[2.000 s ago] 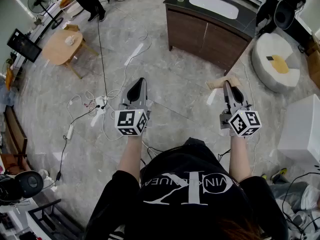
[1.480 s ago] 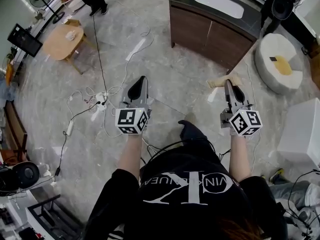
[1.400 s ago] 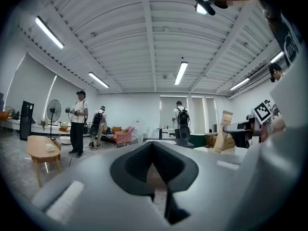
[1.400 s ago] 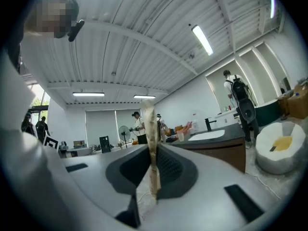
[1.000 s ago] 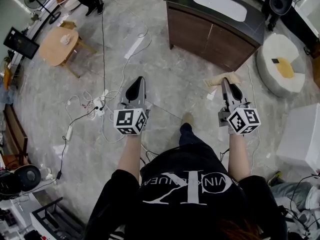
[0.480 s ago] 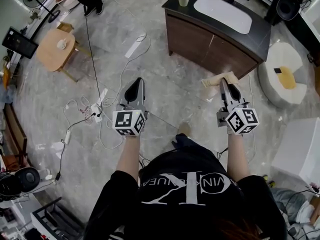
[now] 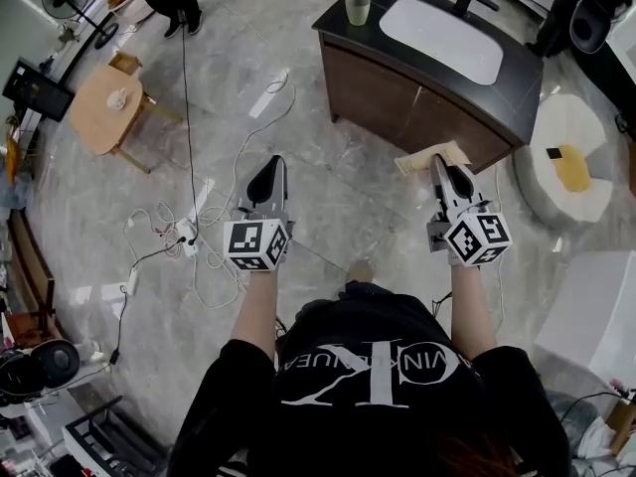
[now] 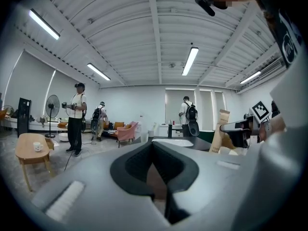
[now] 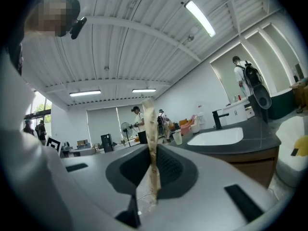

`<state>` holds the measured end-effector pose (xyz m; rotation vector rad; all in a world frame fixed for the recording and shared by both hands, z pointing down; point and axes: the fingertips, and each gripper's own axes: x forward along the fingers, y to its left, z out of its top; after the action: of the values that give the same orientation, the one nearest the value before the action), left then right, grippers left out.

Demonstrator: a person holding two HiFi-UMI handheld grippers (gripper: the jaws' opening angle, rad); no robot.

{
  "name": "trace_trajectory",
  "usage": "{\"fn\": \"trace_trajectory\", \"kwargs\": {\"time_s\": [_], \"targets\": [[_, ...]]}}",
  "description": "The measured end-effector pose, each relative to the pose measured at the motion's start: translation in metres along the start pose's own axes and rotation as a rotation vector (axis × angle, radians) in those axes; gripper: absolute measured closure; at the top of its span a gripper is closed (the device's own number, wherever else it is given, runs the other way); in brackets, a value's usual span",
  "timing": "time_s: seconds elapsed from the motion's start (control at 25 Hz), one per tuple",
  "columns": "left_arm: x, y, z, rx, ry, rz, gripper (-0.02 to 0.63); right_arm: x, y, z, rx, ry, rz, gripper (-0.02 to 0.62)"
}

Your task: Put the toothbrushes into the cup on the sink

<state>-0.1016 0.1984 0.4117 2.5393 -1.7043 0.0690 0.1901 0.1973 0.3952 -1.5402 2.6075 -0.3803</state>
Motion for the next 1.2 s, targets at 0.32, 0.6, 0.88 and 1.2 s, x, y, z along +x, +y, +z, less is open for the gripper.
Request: {"fn": "trace_trajectory", "kwargs": {"time_s": [0.32,0.6,0.88,1.2], "targets": [[0.036,0.0,0.0,0.009,-0.002,-0.001,0.595,0.023,-0.025,-0.002,0.019,0.0,0.009,0.552],[0.067,0.016,-0.002,0.012,0.004,0.002,0.595,0.055,-0.039,-0.001,0.028,-0.003,0.017,0.552],[0.136,0.045,0.004,0.017,-0.012,-0.027,0.595,0.119,-0.062,0.01,0.02,-0.01,0.006,0.552],[0.222,0.087,0.015,0.013,0.0,-0.084,0.595,0.203,-0.086,0.024,0.025,0.004,-0.026,0.552]]}}
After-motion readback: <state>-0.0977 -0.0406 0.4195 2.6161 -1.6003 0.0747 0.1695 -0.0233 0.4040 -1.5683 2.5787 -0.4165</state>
